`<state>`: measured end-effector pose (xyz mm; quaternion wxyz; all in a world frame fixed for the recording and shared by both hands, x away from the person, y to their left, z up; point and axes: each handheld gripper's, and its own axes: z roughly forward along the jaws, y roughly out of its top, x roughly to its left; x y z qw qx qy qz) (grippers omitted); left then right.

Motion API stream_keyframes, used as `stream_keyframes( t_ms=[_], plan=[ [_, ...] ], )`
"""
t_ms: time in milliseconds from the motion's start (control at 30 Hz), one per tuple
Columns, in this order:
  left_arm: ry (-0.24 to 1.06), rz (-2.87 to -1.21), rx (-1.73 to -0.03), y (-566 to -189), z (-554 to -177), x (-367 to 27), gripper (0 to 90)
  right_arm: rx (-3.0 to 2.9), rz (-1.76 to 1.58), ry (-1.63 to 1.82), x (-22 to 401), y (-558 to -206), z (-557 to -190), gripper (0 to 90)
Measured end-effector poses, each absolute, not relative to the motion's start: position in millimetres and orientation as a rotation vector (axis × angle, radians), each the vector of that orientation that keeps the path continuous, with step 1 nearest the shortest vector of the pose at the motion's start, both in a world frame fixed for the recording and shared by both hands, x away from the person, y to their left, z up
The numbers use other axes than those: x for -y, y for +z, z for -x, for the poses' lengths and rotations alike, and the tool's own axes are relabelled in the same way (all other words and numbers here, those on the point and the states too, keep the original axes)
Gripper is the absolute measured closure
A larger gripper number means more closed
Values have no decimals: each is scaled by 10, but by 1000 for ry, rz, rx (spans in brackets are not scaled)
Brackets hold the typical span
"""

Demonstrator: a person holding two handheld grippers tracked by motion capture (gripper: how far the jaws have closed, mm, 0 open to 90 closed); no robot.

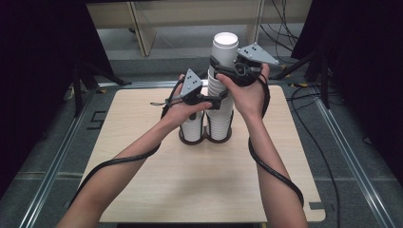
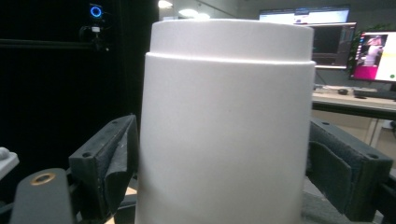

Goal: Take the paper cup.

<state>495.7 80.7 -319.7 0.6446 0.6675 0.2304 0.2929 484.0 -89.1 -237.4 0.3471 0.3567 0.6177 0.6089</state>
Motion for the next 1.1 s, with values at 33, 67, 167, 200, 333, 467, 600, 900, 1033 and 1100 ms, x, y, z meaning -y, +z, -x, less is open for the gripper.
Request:
stream_keyframes(
  t_ms=[33,67,167,200,333,467,600,900,1033,1100],
  plan=[
    [667,-1519,-525,-3198,-4959,-807,19,-1603,-932,1587,889,-2373,-4852,145],
    [663,-1518,-525,-3196,-4961,-808,19,-1606,-933,1582,890,-2370,-4860,147],
    [662,-1519,-521,-3191,-4966,-803,21,-1606,-929,1578,883,-2365,-4877,148],
    [656,-1519,-519,-3186,-4970,-798,22,-1606,-929,1574,881,-2362,-4881,148],
    [653,-1519,-511,-3162,-4971,-777,27,-1606,-932,1575,868,-2353,-4898,148],
    [654,-1522,-511,-3152,-4969,-747,40,-1613,-945,1585,866,-2363,-4910,153],
    [645,-1517,-521,-3162,-4987,-747,52,-1611,-939,1584,867,-2365,-4914,157],
    [650,-1523,-519,-3157,-4987,-744,51,-1609,-938,1599,873,-2347,-4913,167],
    [652,-1523,-517,-3152,-4988,-739,50,-1602,-928,1600,881,-2348,-4915,176],
    [653,-1523,-517,-3151,-4988,-736,50,-1605,-934,1602,878,-2346,-4915,180]
  ],
)
